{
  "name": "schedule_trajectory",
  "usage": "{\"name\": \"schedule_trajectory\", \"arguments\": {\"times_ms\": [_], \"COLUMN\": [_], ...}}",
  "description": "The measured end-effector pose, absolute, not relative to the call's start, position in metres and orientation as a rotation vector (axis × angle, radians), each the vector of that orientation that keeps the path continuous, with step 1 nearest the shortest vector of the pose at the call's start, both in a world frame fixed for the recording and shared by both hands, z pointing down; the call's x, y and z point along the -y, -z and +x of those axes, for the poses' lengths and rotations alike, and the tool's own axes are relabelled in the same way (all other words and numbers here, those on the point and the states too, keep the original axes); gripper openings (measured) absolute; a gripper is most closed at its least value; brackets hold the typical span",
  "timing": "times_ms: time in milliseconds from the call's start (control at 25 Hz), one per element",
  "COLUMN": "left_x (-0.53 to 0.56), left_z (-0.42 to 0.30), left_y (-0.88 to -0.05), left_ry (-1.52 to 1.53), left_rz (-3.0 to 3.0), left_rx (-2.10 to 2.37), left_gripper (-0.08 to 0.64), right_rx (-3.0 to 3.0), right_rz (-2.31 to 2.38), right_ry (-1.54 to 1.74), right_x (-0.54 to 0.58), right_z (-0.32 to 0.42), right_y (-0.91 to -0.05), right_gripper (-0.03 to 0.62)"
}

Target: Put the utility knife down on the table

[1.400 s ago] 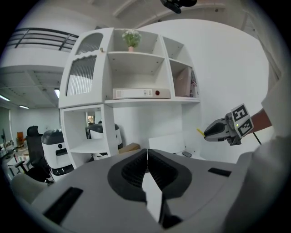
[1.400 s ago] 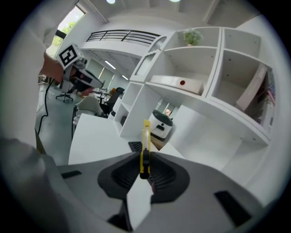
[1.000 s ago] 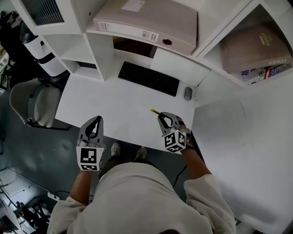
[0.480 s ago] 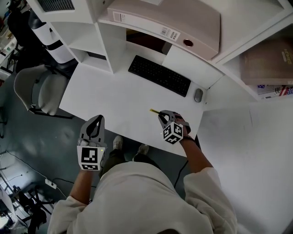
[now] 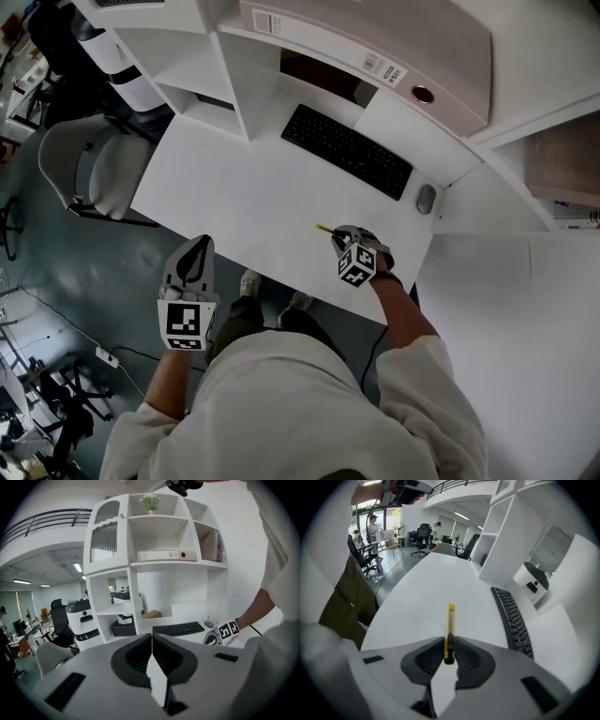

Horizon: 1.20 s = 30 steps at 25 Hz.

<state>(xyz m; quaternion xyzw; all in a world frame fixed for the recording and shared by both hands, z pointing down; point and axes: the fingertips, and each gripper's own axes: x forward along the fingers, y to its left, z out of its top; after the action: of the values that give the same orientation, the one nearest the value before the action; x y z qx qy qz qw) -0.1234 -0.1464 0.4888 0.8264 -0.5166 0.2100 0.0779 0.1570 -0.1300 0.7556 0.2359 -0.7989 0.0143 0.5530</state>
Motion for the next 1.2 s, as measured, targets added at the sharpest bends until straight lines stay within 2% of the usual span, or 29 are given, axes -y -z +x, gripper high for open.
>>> {"name": "schedule_trajectory", "arguments": {"times_ms": [1200], "left_x": [0.156], "left_z": [-0.146], "left_y": [-0.512], "left_ry": [-0.694], "left_rz": [2.352], "left_rx": [1.596], "left_gripper": [0.006], "right_rx": [1.842], "right_rz": [0.415], "right_ry": [-0.138], "right_x": [0.138], "right_z": [0.152], "right_y": [-0.807], "right_gripper": [0.069]}}
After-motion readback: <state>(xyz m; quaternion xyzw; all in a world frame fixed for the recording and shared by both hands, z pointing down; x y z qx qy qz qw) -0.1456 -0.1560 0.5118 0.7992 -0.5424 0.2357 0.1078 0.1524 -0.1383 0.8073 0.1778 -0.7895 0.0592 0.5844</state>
